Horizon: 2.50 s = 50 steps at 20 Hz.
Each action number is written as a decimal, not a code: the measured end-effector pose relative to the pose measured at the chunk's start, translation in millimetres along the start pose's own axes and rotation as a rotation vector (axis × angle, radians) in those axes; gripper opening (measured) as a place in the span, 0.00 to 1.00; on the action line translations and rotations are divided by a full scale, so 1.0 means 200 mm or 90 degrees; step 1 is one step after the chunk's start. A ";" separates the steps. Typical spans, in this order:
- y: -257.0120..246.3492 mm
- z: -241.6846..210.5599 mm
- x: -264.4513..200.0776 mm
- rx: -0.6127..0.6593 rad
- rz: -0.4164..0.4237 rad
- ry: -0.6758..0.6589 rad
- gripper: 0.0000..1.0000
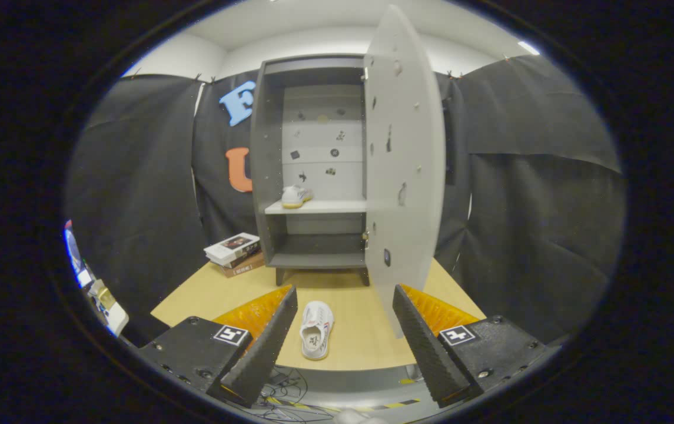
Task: Open the shoe cabinet door, grab the shoes and put them into the shoe cabinet, then close the shoe cabinet door.
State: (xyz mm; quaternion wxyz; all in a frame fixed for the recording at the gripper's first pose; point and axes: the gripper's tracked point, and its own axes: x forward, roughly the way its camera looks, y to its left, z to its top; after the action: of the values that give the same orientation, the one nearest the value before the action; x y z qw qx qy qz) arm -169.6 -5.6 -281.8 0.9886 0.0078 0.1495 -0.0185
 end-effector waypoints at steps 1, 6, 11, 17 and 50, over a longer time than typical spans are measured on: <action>0.07 -0.07 0.08 -0.004 0.014 0.009 1.00; 0.35 -0.52 0.49 0.001 0.073 0.113 1.00; 0.47 -0.87 0.84 -0.012 0.079 0.199 1.00; 0.49 -1.09 1.12 -0.005 0.065 0.272 1.00; 0.32 -0.26 1.27 0.015 0.069 0.146 0.11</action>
State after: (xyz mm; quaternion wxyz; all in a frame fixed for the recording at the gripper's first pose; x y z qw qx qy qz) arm 60.4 51.7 -406.2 0.9643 0.0299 0.2608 0.0342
